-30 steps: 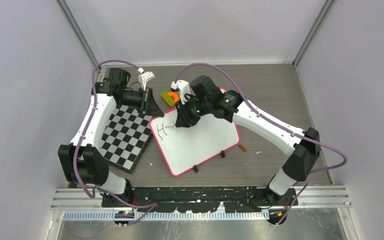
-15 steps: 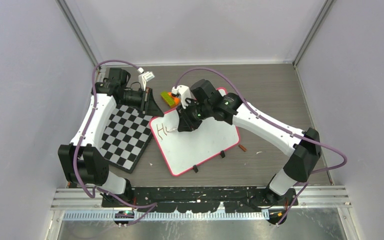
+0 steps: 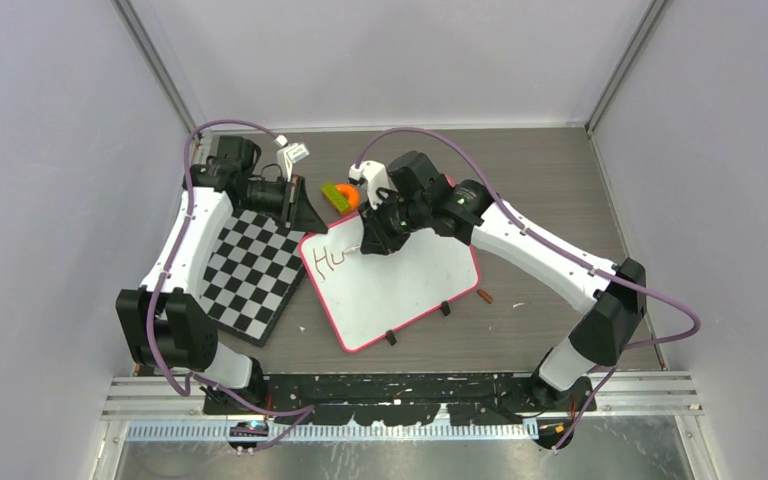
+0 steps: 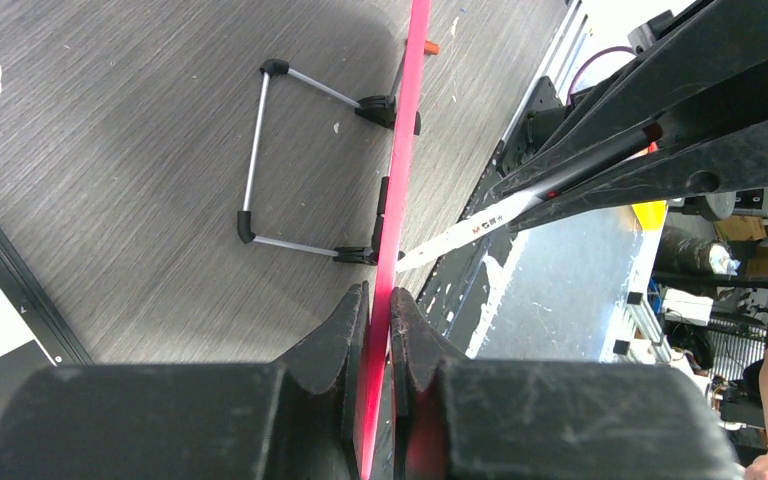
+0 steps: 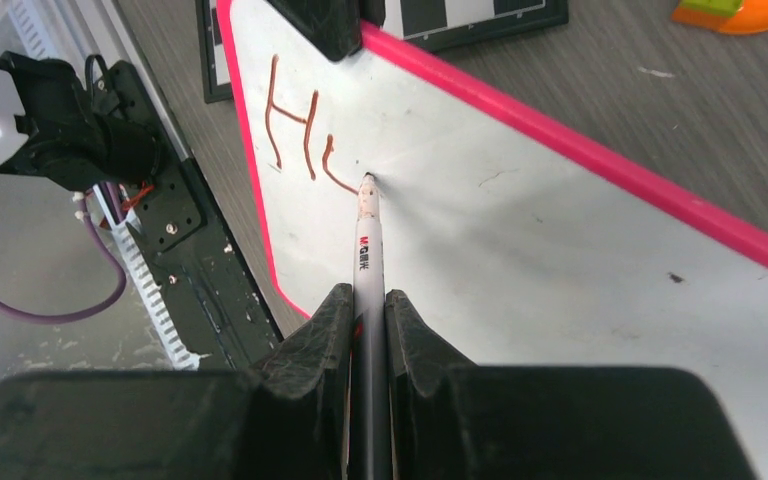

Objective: Write a sentence on the whiteboard

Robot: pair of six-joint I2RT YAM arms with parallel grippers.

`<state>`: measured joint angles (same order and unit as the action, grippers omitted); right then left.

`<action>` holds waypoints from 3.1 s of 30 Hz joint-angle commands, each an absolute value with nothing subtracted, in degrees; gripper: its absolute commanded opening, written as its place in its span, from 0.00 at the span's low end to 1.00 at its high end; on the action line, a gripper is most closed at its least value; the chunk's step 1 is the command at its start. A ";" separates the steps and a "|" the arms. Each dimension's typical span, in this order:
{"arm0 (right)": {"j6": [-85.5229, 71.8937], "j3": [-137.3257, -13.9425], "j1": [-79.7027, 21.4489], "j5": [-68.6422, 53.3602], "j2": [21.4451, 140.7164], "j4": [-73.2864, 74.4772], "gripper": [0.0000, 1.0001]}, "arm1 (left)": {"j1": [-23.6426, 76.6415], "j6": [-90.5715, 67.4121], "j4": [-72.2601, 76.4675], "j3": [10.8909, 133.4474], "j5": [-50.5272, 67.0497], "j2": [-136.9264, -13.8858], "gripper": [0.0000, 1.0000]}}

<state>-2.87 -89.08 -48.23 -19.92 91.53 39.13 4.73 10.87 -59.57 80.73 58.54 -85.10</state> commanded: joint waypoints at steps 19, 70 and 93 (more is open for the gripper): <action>-2.64 -95.36 -49.60 -19.07 94.61 37.44 0.00 | 4.75 10.21 -59.77 80.42 59.24 -83.37 0.00; -0.45 -93.31 -46.45 -20.87 89.78 39.12 0.00 | 4.79 10.46 -60.27 81.07 58.99 -84.00 0.00; -2.60 -83.68 -48.79 -20.92 87.00 36.84 0.00 | 4.75 10.37 -59.86 80.43 58.85 -83.54 0.00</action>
